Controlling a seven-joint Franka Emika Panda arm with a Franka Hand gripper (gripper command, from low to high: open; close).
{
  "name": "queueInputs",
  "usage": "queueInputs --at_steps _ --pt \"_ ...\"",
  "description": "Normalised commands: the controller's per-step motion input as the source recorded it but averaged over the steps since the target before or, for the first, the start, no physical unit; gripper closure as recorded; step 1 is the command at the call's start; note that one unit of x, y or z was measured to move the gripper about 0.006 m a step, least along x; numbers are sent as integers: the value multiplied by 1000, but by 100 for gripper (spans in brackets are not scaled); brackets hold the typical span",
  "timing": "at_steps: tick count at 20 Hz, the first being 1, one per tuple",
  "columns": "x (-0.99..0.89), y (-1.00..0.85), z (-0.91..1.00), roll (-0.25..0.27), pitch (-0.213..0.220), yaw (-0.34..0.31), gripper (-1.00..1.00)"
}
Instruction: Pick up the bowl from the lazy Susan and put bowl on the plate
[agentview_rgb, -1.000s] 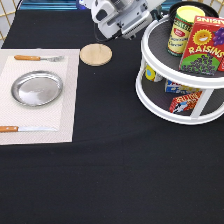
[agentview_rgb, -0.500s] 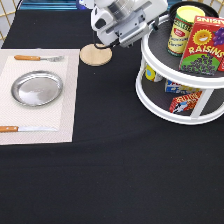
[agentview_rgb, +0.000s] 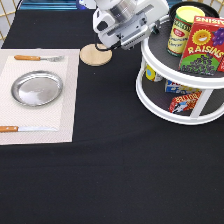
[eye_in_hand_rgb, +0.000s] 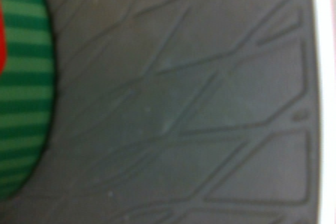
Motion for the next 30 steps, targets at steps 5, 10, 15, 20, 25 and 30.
queueInputs --at_steps 5,10,15,20,25,30 --pt "655 -101 0 -49 28 0 -100" --pt "605 -94 0 -15 38 0 -100" --pt "619 -91 45 0 52 9 -100" --pt "628 -11 158 -6 52 39 -100" --pt "643 0 111 -6 47 68 -100" --pt "700 9 85 -15 64 77 -100"
